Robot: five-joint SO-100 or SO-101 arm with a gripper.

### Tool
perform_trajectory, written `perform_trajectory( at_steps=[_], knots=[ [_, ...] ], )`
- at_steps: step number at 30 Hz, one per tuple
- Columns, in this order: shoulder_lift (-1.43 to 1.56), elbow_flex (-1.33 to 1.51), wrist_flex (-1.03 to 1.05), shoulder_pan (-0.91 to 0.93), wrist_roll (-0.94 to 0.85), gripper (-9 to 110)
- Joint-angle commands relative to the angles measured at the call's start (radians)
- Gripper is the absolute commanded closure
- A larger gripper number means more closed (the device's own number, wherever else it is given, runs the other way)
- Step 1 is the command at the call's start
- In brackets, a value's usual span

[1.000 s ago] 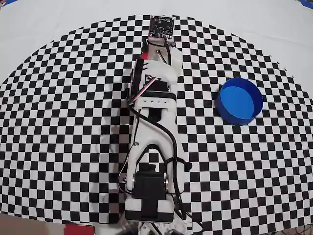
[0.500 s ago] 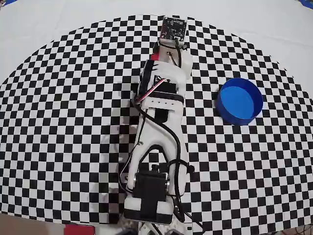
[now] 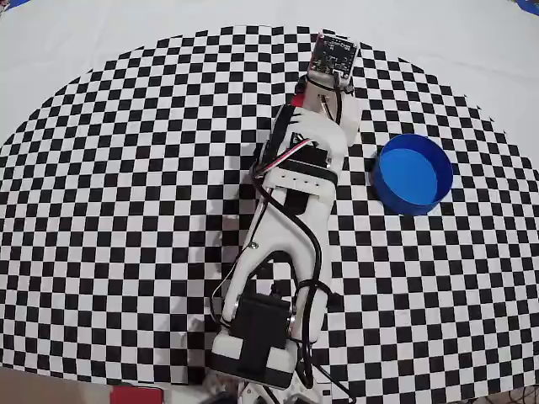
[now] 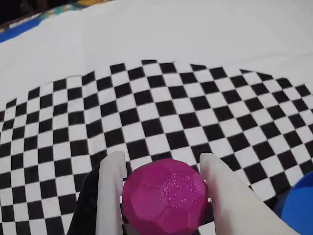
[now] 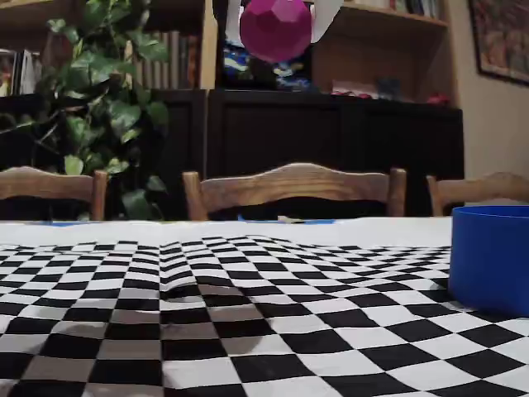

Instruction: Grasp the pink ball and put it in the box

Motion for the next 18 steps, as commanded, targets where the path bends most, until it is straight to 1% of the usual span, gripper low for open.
perform_trajectory(
  at_steps=[1,18],
  knots=[
    [0.046,-0.015,0.002,0.025,-0.006,101],
    [0.061,-0.006,0.002,0.133,-0.006,101]
  ],
)
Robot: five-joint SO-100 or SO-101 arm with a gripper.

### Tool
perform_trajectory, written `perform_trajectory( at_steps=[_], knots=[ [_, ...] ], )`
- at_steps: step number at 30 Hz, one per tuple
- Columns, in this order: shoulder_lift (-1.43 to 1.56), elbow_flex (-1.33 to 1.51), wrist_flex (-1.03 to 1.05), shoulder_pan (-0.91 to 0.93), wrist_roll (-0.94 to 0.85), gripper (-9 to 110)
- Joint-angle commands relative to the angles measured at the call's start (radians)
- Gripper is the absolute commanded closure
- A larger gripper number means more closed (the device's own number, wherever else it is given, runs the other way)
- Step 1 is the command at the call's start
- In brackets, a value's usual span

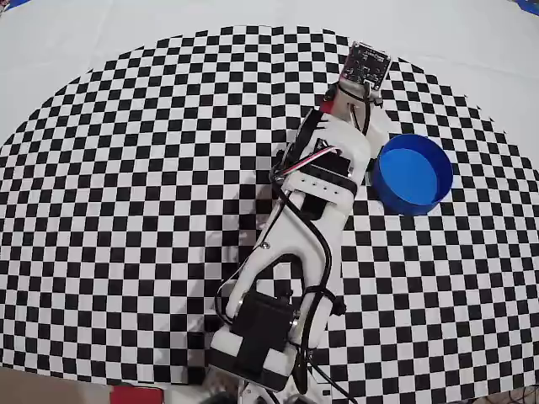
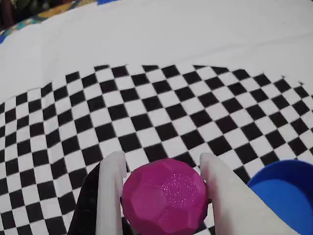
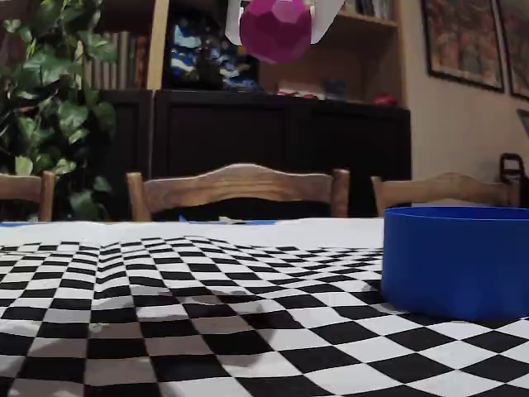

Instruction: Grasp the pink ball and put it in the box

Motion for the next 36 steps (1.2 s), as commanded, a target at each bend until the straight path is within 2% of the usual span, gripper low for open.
perform_trajectory(
  at_steps=[1,36],
  knots=[
    [0.061,-0.008,0.002,0.025,-0.006,101],
    [0.097,-0.006,0.002,0.224,-0.006,101]
  ],
)
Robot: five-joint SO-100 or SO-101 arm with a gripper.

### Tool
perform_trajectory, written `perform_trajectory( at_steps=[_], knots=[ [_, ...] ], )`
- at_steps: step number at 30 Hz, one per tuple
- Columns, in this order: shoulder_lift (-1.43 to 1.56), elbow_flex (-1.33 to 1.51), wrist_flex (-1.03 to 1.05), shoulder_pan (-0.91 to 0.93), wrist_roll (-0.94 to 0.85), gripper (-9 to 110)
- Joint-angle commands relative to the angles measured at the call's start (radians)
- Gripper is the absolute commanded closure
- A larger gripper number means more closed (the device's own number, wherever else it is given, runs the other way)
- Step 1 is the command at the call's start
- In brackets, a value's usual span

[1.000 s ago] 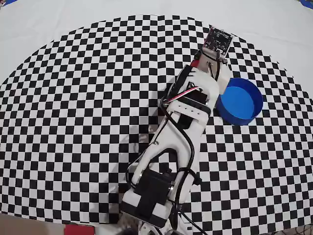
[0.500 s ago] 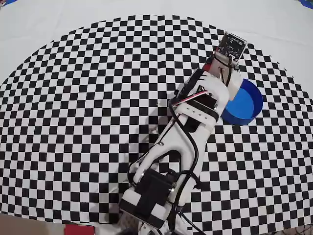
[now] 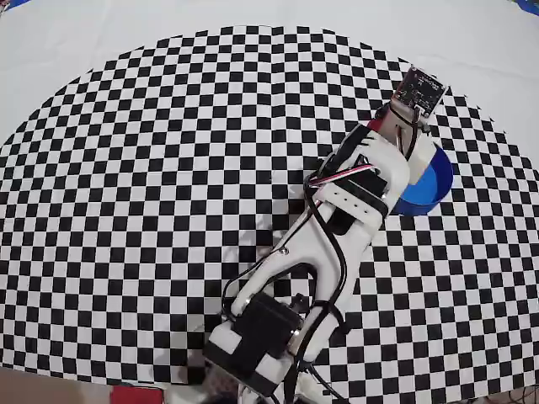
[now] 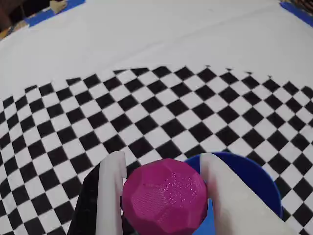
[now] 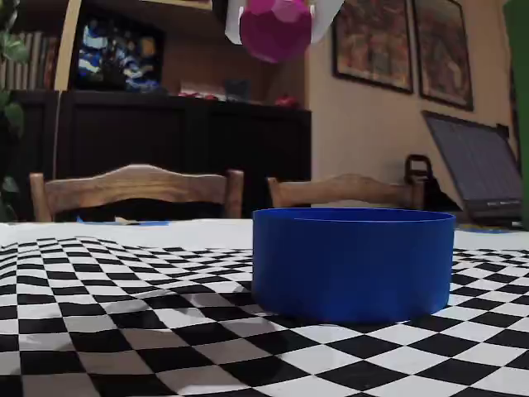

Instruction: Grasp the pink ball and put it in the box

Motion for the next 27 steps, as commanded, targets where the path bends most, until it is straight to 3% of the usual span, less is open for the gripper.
perform_trajectory(
  at_steps=[1,27],
  knots=[
    [0.072,-0.008,0.002,0.025,-0.006,101],
    [-0.014,-0.020,-0.009,0.089,-0.006,101]
  ],
)
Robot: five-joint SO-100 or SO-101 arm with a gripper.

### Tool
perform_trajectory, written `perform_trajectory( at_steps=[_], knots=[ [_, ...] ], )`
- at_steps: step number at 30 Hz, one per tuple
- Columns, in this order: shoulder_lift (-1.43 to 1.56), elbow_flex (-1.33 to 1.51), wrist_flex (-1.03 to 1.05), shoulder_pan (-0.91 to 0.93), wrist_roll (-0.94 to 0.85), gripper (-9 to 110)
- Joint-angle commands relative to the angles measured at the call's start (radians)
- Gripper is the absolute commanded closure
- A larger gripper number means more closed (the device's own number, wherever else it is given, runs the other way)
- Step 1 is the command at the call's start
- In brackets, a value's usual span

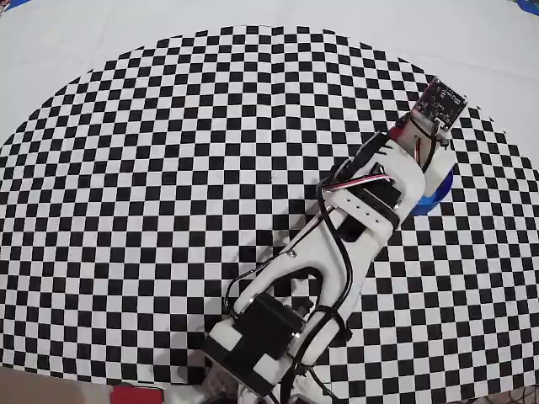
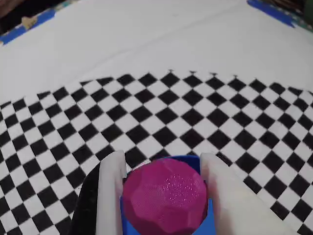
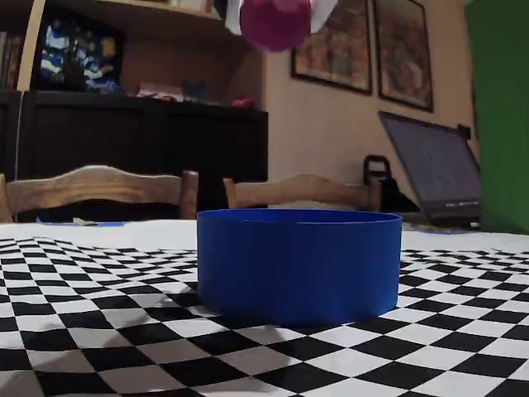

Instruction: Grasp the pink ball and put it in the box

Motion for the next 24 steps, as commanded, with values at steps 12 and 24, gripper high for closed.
perform_trajectory(
  at_steps=[12,24],
  knots=[
    [-0.064,-0.029,-0.031,0.006,-0.006,101],
    [-0.135,-0.071,-0.044,0.020,-0.006,101]
  ],
)
